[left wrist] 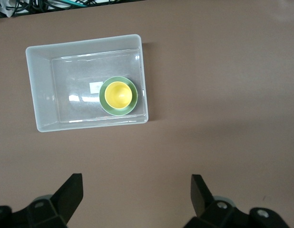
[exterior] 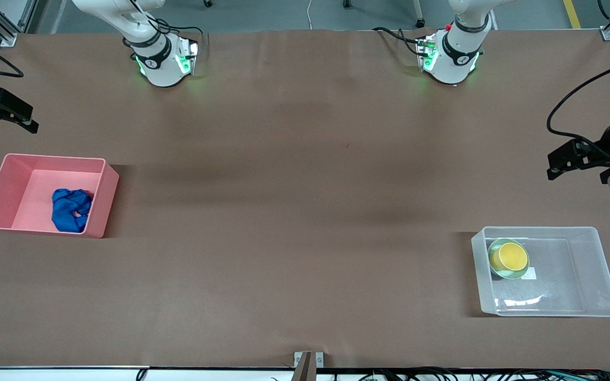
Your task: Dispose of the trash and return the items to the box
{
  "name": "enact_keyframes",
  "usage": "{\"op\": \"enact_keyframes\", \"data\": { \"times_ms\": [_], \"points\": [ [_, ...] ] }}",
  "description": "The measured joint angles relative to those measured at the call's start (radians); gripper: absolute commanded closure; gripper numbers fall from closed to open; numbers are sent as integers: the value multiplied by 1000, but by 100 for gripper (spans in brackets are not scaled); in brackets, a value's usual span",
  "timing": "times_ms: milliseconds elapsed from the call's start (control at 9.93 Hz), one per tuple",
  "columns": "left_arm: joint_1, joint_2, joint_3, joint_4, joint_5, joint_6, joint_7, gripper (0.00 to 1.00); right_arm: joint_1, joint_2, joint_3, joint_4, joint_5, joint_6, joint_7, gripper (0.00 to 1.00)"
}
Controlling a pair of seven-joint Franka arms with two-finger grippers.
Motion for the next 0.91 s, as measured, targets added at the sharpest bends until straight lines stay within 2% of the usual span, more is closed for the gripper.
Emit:
{"op": "enact_keyframes", "data": {
  "times_ms": [101, 403, 504, 906],
  "points": [
    [-51, -24, 37, -21, -10, -4, -15, 0, 0, 0, 0, 0, 0, 0, 0, 0],
    [-261, -121, 260, -126, -102, -7, -29, 0, 0, 0, -1, 0, 0, -2, 0, 0],
    [-283, -150, 283, -149, -105, -14, -29, 0, 0, 0, -2, 0, 0, -4, 0, 0],
    [-288, -181, 288, -161, -96, -37, -29, 0, 0, 0, -5, 0, 0, -7, 0, 0]
  ]
}}
